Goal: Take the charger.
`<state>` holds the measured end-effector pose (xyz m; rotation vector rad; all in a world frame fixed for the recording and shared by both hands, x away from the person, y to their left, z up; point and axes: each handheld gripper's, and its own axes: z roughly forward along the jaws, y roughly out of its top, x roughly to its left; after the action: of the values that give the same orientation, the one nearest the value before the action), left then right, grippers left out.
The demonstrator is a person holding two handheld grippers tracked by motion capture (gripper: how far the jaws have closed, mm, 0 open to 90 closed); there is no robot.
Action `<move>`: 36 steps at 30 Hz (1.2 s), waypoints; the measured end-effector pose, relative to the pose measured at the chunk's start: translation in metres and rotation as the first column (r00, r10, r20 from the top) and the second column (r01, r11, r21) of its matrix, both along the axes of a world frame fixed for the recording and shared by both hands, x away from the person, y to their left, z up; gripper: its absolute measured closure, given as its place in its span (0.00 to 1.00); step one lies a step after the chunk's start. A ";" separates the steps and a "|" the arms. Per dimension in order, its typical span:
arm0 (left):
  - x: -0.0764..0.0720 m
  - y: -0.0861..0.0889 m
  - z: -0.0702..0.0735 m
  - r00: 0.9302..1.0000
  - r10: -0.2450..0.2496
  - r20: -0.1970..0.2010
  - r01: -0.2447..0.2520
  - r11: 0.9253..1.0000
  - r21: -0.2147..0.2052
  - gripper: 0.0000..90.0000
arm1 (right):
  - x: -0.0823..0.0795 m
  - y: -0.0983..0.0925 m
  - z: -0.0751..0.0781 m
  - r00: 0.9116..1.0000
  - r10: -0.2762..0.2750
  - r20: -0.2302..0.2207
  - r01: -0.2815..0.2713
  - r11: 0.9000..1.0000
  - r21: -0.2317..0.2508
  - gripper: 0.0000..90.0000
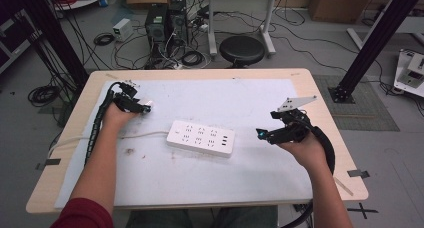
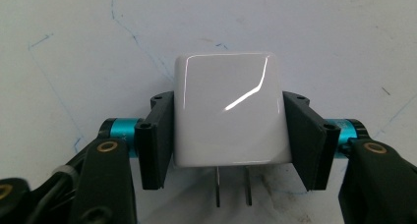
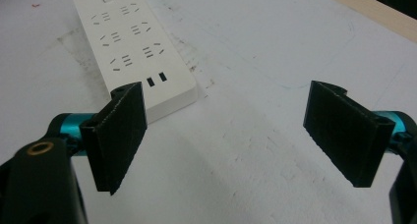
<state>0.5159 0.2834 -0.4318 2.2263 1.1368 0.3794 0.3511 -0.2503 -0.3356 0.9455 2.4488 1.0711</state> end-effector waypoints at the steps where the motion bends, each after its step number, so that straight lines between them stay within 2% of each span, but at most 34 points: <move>1: 0.000 0.000 0.000 1.000 0.000 0.000 0.000 1.000 0.000 0.47 | 0.000 0.000 0.000 1.000 0.001 0.001 -0.001 1.000 -0.002 0.19; 3: -0.001 -0.001 0.001 1.000 0.008 0.004 -0.008 1.000 0.015 0.47 | 0.000 0.000 -0.001 1.000 0.005 0.005 -0.005 1.000 0.000 0.19; 6: -0.004 -0.001 0.006 1.000 0.003 0.018 -0.003 1.000 0.005 0.47 | 0.000 0.000 -0.001 1.000 0.001 0.003 -0.001 1.000 0.004 0.19; 8: -0.013 -0.002 0.018 0.999 -0.018 0.040 0.018 1.000 -0.002 0.47 | -0.001 -0.001 0.000 1.000 0.001 0.006 -0.001 1.000 0.005 0.19; 9: -0.013 -0.002 0.018 0.999 -0.018 0.040 0.018 1.000 -0.002 0.47 | -0.001 -0.001 0.000 1.000 0.001 0.006 -0.001 1.000 0.005 0.19; 10: -0.021 -0.003 0.028 0.998 -0.043 0.041 0.044 0.999 -0.016 0.47 | -0.002 -0.001 0.002 1.000 0.003 0.007 -0.003 1.000 0.012 0.19; 11: -0.021 -0.003 0.028 0.998 -0.043 0.041 0.044 0.999 -0.016 0.47 | -0.002 -0.001 0.003 1.000 0.001 0.003 -0.001 1.000 0.017 0.19; 12: -0.032 -0.004 0.039 0.996 -0.080 0.048 0.081 0.996 -0.025 0.47 | -0.002 -0.001 0.004 1.000 0.000 0.001 0.000 1.000 0.023 0.19; 14: -0.045 -0.006 0.050 0.993 -0.095 0.064 0.098 0.995 -0.032 0.47 | -0.003 -0.002 0.007 1.000 0.001 0.004 -0.001 0.999 0.035 0.19; 15: -0.045 -0.006 0.050 0.993 -0.095 0.064 0.098 0.995 -0.032 0.47 | -0.003 -0.002 0.007 1.000 0.001 0.004 -0.001 0.999 0.035 0.19; 16: -0.058 -0.007 0.064 0.990 -0.115 0.088 0.119 0.992 -0.047 0.47 | -0.004 -0.004 0.008 1.000 -0.004 0.007 0.004 0.999 0.044 0.19; 17: -0.065 -0.008 0.070 0.987 -0.126 0.102 0.132 0.990 -0.051 0.47 | -0.005 -0.005 0.009 1.000 -0.007 0.011 0.007 0.999 0.049 0.19; 18: -0.065 -0.008 0.070 0.987 -0.126 0.102 0.132 0.990 -0.051 0.47 | -0.006 -0.006 0.010 1.000 -0.005 0.016 0.004 0.999 0.047 0.19; 21: -0.087 -0.012 0.088 0.977 -0.171 0.131 0.179 0.982 -0.053 0.47 | -0.007 -0.007 0.012 1.000 -0.006 0.023 0.005 0.999 0.047 0.19; 22: -0.099 -0.016 0.096 0.968 -0.212 0.135 0.219 0.975 -0.043 0.47 | -0.009 -0.009 0.013 1.000 0.002 0.031 -0.004 0.999 0.054 0.19; 25: -0.116 -0.023 0.106 0.955 -0.253 0.154 0.260 0.965 -0.026 0.47 | -0.009 -0.009 0.014 1.000 0.012 0.027 -0.014 0.998 0.057 0.19; 29: -0.133 -0.030 0.112 0.940 -0.294 0.174 0.303 0.953 -0.029 0.47 | -0.009 -0.005 0.013 0.999 0.032 0.021 -0.033 0.998 0.045 0.19; 32: -0.142 -0.036 0.112 0.928 -0.331 0.170 0.340 0.940 -0.028 0.47 | -0.008 -0.002 0.011 0.999 0.046 0.020 -0.046 0.998 0.046 0.19; 33: -0.142 -0.036 0.112 0.928 -0.331 0.170 0.340 0.940 -0.028 0.47 | -0.008 -0.002 0.011 0.999 0.046 0.020 -0.046 0.998 0.046 0.19; 34: -0.145 -0.040 0.110 0.924 -0.344 0.168 0.352 0.936 -0.020 0.47 | -0.008 0.000 0.010 0.999 0.050 0.014 -0.051 0.998 0.045 0.19; 35: -0.145 -0.040 0.110 0.924 -0.344 0.168 0.352 0.936 -0.020 0.47 | -0.008 0.000 0.010 0.999 0.050 0.014 -0.051 0.998 0.045 0.19; 36: -0.147 -0.043 0.109 0.918 -0.358 0.170 0.366 0.930 -0.019 0.47 | -0.008 0.001 0.010 0.998 0.058 0.008 -0.059 0.997 0.044 0.19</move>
<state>0.3690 0.2404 -0.3232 2.2534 0.6217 0.3634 0.3434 -0.2489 -0.3261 0.8864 2.4709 1.1502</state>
